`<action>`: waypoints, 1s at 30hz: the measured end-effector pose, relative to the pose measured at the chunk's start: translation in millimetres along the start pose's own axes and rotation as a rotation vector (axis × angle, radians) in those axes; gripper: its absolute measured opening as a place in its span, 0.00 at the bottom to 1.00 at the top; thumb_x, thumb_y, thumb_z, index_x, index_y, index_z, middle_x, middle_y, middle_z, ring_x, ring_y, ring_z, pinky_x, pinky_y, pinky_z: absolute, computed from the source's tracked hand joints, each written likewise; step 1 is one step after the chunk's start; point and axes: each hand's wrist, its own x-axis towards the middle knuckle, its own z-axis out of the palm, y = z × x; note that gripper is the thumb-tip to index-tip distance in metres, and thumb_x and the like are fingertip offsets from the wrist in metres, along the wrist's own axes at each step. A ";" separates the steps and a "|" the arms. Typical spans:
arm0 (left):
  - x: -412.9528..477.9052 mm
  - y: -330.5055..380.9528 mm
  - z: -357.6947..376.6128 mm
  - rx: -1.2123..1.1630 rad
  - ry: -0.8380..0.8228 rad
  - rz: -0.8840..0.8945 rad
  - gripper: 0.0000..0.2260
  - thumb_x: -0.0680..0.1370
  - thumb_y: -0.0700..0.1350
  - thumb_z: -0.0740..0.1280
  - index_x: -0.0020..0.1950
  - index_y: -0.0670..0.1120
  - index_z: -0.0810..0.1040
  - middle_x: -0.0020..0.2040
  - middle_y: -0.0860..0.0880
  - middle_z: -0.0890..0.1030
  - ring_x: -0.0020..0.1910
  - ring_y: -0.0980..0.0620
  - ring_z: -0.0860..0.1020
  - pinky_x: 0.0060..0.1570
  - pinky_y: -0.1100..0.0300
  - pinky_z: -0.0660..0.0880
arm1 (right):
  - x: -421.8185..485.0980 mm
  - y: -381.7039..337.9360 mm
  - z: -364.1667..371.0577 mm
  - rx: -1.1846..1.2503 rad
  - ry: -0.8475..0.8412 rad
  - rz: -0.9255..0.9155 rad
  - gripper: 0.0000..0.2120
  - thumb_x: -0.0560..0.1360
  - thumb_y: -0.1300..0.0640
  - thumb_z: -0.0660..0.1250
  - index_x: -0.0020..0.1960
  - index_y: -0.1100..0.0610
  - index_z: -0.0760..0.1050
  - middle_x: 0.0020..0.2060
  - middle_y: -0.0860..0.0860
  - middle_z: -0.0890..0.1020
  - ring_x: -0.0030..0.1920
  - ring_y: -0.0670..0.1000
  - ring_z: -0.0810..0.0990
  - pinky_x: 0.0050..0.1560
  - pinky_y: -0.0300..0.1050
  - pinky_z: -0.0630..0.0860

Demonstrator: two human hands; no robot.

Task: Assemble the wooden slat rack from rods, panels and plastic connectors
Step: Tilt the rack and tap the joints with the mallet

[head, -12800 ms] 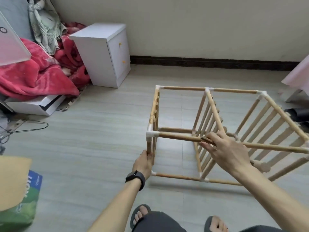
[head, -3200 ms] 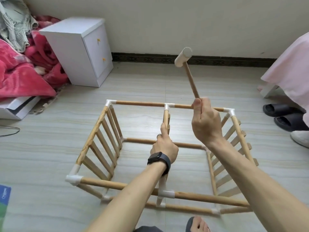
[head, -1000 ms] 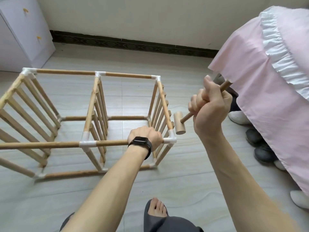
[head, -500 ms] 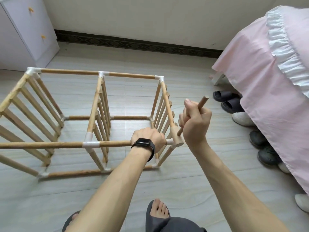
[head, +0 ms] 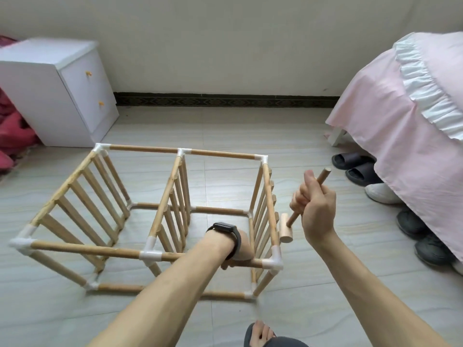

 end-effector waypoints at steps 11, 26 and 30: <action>26.2 -143.2 -72.0 -0.016 0.798 -0.293 0.30 0.76 0.51 0.65 0.76 0.53 0.59 0.78 0.45 0.60 0.74 0.44 0.61 0.67 0.47 0.67 | 98.9 -4.8 35.9 -0.185 0.194 -0.036 0.26 0.75 0.48 0.65 0.22 0.49 0.60 0.20 0.46 0.60 0.23 0.50 0.59 0.27 0.45 0.56; 81.9 -175.2 -62.9 -0.335 0.900 -0.324 0.15 0.80 0.44 0.54 0.68 0.49 0.63 0.46 0.49 0.72 0.43 0.45 0.74 0.41 0.50 0.72 | 203.3 41.4 79.9 -0.144 0.248 -0.191 0.22 0.77 0.53 0.63 0.26 0.52 0.60 0.23 0.50 0.61 0.26 0.55 0.60 0.27 0.56 0.58; 81.0 -172.5 -60.7 -0.306 0.913 -0.332 0.15 0.81 0.44 0.53 0.68 0.49 0.62 0.45 0.49 0.73 0.43 0.46 0.75 0.39 0.52 0.71 | 207.0 49.0 91.1 -0.191 0.196 -0.129 0.20 0.74 0.52 0.64 0.28 0.52 0.59 0.25 0.52 0.61 0.29 0.57 0.60 0.30 0.56 0.60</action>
